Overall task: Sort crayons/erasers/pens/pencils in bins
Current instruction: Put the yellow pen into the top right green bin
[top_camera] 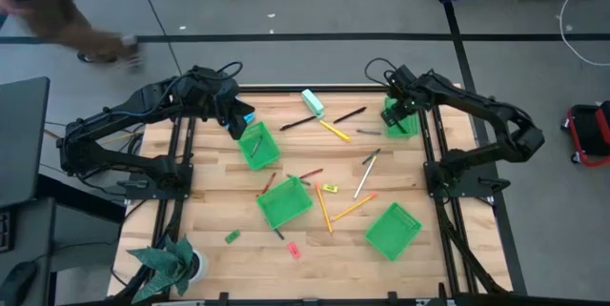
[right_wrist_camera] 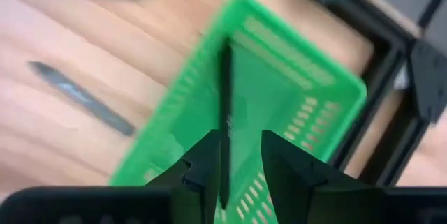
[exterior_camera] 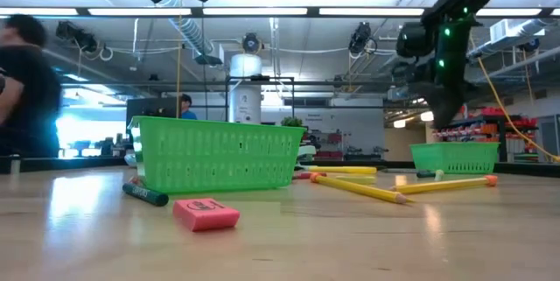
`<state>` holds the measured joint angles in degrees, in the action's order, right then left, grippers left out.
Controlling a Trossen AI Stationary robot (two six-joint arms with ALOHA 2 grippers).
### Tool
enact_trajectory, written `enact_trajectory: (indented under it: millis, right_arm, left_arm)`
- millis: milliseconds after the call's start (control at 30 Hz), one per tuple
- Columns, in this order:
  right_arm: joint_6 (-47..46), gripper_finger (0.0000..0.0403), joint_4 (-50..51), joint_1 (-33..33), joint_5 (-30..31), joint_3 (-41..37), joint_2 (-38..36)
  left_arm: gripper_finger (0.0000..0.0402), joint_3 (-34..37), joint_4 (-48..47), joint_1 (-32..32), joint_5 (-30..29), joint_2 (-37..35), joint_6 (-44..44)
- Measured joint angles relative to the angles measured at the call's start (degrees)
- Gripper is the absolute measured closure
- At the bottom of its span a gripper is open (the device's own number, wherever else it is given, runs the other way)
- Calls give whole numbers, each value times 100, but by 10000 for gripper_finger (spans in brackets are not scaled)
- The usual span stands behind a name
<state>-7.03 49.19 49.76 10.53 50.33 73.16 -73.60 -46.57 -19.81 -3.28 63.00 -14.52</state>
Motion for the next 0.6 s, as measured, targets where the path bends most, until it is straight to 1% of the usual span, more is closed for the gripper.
enact_trajectory:
  millis: [100,233,400,467,533,600]
  right_arm:
    - [305,294,1,-286,-142,214,-50]
    - [360,295,-30,-779,-555,570,30]
    - [498,295,-216,-1475,-715,957,461]
    - [508,295,-321,-1660,-903,1027,699]
    - [383,295,-485,-1816,-1141,1079,975]
    - [255,295,-575,-1901,-1287,1150,1256]
  left_arm:
    - [380,0,2,0,-100,4,-97]
    - [381,2,-7,0,-165,102,-242]
    - [391,7,167,13,-176,261,-300]
    - [391,-9,518,27,-187,374,-290]
    - [388,7,532,35,-188,439,-277]
    - [381,-1,739,78,-188,505,-254]
